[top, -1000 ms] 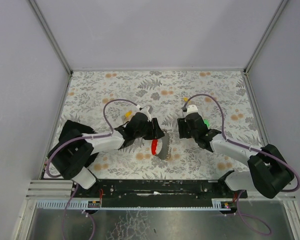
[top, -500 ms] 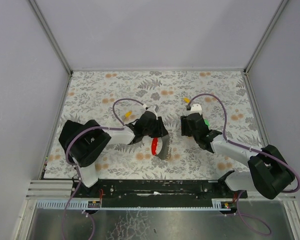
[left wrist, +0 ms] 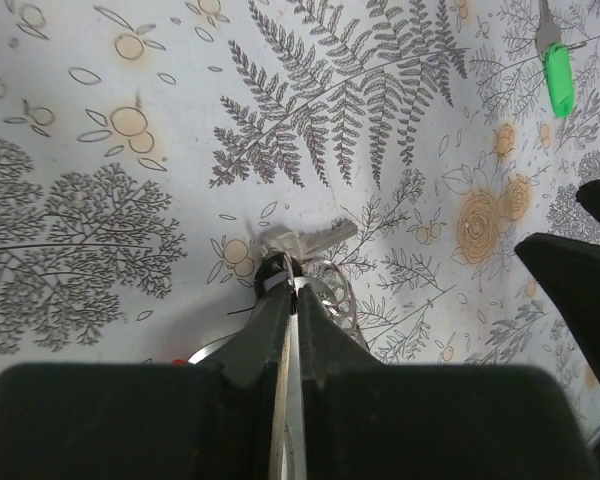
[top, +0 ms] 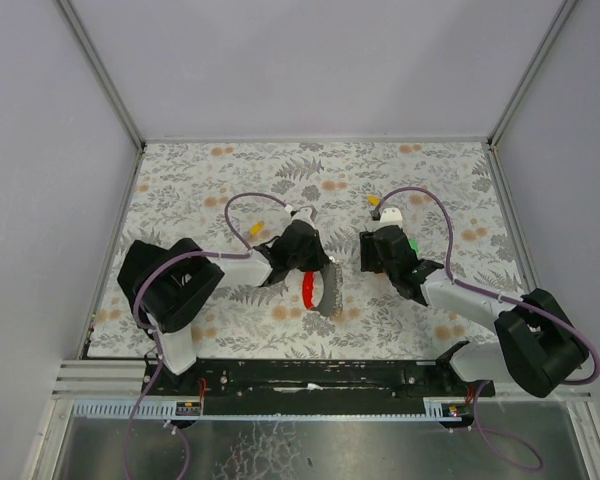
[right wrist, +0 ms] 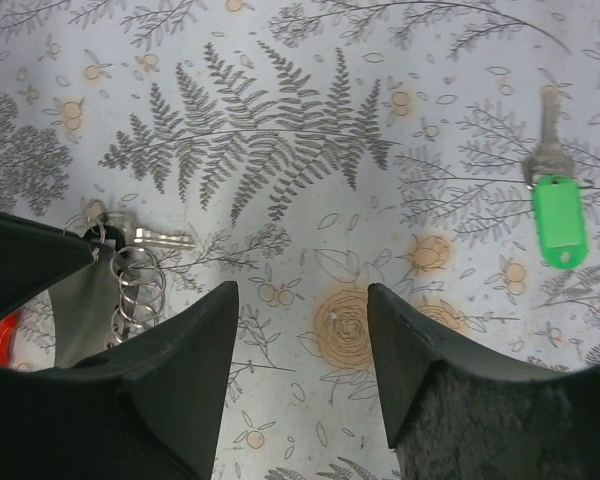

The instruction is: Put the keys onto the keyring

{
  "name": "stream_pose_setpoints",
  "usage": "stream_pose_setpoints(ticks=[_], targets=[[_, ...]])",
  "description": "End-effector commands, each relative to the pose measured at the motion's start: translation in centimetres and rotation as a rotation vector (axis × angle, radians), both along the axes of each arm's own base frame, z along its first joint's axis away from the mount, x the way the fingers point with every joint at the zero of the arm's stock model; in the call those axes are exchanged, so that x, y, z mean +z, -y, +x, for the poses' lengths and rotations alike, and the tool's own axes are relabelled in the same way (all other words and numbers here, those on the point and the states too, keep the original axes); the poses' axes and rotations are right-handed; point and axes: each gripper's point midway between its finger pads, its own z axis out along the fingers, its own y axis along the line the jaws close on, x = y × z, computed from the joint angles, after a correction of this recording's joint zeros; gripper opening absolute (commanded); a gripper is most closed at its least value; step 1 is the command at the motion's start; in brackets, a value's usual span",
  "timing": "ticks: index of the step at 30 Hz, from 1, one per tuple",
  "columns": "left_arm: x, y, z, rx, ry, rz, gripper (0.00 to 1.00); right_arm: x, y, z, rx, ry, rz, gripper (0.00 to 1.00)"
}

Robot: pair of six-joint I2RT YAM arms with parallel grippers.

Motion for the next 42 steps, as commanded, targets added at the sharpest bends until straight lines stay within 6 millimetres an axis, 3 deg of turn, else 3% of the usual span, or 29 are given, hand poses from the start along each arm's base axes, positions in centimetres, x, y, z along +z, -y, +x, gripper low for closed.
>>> stream_pose_setpoints(ticks=[1, 8, 16, 23, 28, 37, 42], targets=[[1.9, -1.7, 0.8, 0.027, 0.098, 0.055, 0.0, 0.5, -2.3, 0.6, 0.091, 0.011, 0.07, 0.61], [4.1, -2.6, -0.1, -0.068, 0.192, 0.088, 0.0, -0.6, -4.7, 0.1, 0.21, -0.066, 0.104, 0.57], [7.4, -3.4, -1.4, -0.202, 0.303, 0.137, 0.0, 0.9, -6.8, -1.0, 0.353, -0.024, 0.186, 0.56], [10.7, -4.4, -2.9, -0.316, 0.394, 0.177, 0.0, 4.7, -8.2, -2.5, 0.486, 0.113, 0.285, 0.56], [13.7, -4.1, -4.0, -0.395, 0.451, 0.149, 0.0, 8.9, -7.2, -2.9, 0.484, 0.315, 0.326, 0.62], [16.1, -4.1, -5.7, -0.518, 0.448, 0.169, 0.0, 12.4, -7.6, -4.9, 0.662, 0.56, 0.303, 0.69], [17.2, -4.2, -6.5, -0.573, 0.45, 0.178, 0.0, 12.2, -7.7, -5.2, 0.724, 0.621, 0.24, 0.57]])
